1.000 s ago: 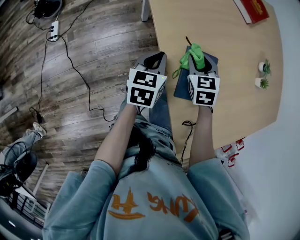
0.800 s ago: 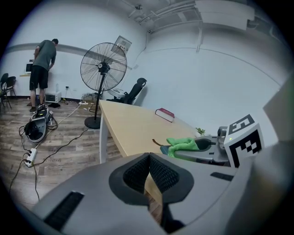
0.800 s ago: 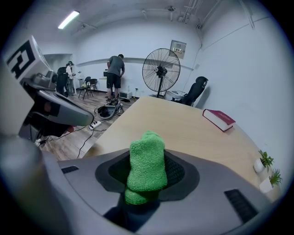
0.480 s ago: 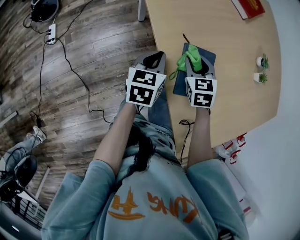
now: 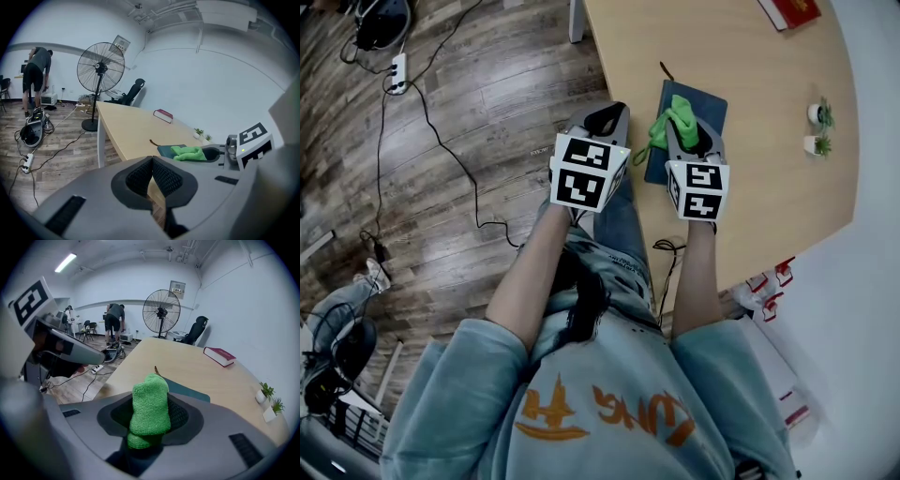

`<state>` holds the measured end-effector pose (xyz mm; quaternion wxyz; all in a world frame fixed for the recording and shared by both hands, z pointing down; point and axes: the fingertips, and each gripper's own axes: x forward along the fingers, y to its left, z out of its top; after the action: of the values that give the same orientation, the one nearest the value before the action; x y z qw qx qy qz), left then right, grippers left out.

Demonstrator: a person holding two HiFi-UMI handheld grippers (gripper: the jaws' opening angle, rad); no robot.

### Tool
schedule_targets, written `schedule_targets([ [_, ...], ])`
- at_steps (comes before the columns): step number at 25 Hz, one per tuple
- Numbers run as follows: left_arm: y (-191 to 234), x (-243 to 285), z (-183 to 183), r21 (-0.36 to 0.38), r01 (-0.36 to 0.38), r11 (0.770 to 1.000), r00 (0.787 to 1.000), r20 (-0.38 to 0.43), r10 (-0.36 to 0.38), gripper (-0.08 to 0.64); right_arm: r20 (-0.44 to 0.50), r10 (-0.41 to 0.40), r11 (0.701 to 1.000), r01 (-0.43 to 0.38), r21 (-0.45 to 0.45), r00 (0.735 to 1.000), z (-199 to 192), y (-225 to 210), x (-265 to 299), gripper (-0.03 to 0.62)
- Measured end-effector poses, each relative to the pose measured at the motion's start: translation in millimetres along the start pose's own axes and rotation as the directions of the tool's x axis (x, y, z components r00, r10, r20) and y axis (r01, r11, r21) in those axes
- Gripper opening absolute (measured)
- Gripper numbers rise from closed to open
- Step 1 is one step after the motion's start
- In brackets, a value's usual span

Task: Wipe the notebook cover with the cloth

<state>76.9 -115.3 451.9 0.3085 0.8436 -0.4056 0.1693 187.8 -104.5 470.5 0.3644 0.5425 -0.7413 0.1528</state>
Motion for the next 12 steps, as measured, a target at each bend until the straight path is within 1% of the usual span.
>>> schedule_targets([
  [7,-8,0,-5,0.01,0.022,1.0,1.0,-0.012,-0.022,0.018,-0.003,0.002,1.0,-0.002,0.012,1.0,-10,6,-11,0.141],
  [12,-7,-2,-7,0.007,0.021,1.0,1.0,-0.014,-0.021,0.018,-0.005,0.006,1.0,-0.006,0.018,1.0,-16,12,-18,0.141],
])
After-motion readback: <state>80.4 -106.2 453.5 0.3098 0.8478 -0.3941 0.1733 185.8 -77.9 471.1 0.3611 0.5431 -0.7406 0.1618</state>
